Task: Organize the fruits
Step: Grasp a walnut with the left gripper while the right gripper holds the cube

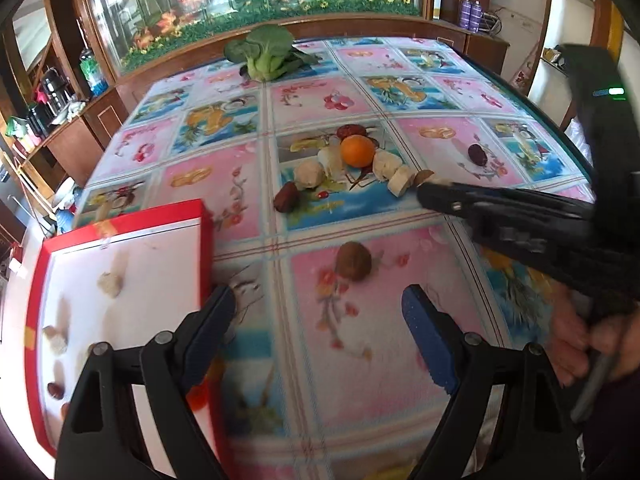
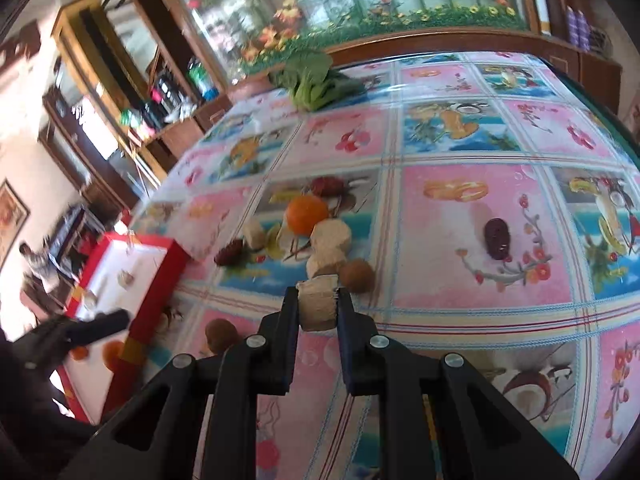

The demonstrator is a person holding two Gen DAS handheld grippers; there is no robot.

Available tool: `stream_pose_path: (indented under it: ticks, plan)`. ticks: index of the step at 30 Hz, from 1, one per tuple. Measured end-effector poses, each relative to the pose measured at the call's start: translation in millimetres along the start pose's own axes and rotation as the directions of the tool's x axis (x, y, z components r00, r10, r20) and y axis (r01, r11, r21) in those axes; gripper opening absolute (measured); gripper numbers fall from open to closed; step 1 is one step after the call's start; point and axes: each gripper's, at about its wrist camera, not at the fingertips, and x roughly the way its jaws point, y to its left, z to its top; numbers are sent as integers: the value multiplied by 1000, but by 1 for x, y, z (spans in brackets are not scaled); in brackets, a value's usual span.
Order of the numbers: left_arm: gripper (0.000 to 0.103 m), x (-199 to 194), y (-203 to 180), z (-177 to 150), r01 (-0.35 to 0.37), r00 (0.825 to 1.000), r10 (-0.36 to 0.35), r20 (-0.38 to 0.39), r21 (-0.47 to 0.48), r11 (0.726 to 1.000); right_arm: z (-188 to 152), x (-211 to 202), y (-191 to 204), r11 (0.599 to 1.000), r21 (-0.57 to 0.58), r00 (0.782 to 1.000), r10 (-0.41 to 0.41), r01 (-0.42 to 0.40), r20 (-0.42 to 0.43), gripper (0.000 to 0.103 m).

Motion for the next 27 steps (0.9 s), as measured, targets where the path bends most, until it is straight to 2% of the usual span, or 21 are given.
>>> stream_pose_path:
  ticks: [1, 3, 5, 7, 8, 10, 12, 16, 23, 27]
  plan:
    - [86, 5, 0, 1, 6, 1000, -6, -9, -6, 1000, 1, -2, -1, 1000, 6, 1000, 2, -2, 5, 16]
    - [76, 14, 0, 4, 5, 1000, -6, -27, -28, 1000, 2, -4, -3, 1000, 19, 1000, 3, -3, 12, 16]
    - [75, 22, -1, 6, 28, 999, -30, -34, -38, 999, 2, -4, -3, 1000, 27, 1000, 5, -5, 12, 16]
    - [66, 29, 0, 7, 27, 998, -30, -47, -55, 998, 3, -5, -3, 999, 33, 1000, 6, -7, 17, 16]
    - [62, 30, 0, 7, 37, 998, -40, -46, -60, 997, 3, -6, -3, 999, 32, 1000, 9, -9, 19, 16]
    - [62, 33, -2, 8, 42, 998, -45, -47, -65, 997, 3, -7, -3, 999, 32, 1000, 15, -15, 19, 16]
    - [53, 36, -3, 9, 42, 998, -45, -46, -66, 997, 3, -7, -3, 999, 31, 1000, 21, -21, 20, 16]
    - [50, 41, -7, 12, 54, 998, -57, -42, -68, 996, 3, -5, -3, 999, 33, 1000, 23, -23, 12, 16]
    - [27, 43, -10, 12, 48, 999, -49, -24, -51, 998, 2, -4, -2, 999, 29, 1000, 19, -20, 11, 16]
    - [26, 39, -7, 12, 61, 998, -61, -12, -65, 996, 1, -4, 1, 1000, 10, 1000, 22, -22, 21, 16]
